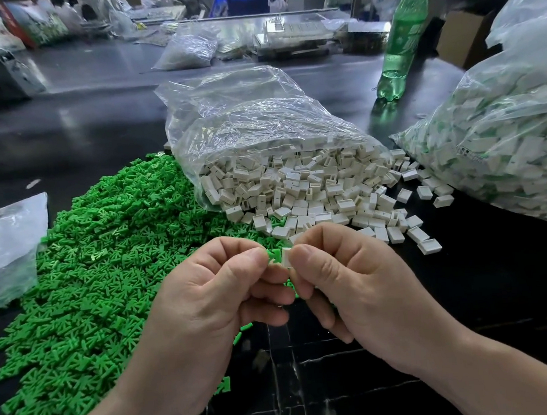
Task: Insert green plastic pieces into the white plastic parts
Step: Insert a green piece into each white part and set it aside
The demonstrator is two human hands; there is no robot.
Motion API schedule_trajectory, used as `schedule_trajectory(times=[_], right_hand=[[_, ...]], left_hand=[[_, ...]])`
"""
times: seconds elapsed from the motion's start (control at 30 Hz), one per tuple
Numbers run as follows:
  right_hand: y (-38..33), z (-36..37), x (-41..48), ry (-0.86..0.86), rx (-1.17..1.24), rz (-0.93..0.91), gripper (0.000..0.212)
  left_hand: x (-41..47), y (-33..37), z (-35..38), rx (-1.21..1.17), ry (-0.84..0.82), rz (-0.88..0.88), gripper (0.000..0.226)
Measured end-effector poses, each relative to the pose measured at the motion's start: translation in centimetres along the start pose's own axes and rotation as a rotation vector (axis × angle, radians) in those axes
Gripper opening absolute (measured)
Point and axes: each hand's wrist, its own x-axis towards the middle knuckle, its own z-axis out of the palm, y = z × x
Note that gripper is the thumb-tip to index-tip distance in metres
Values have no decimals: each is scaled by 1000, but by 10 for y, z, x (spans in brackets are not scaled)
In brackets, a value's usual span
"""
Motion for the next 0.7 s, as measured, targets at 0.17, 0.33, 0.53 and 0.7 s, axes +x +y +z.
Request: schedule_trajectory(times=[0.17, 0.33, 0.53, 0.7], right_hand=[[-2, 1, -1, 1, -32, -19, 23], [-1, 1, -2, -7, -44, 3, 26], [-2, 5, -3, 10, -173, -38, 21], [-3, 5, -2, 11, -149, 22, 26]], left_hand=[[-2, 1, 2, 75, 0, 28, 13], [-2, -1, 8, 108, 14, 47, 15], [-4, -5, 9, 151, 5, 82, 15], [-3, -4, 11, 53, -11, 15, 18]])
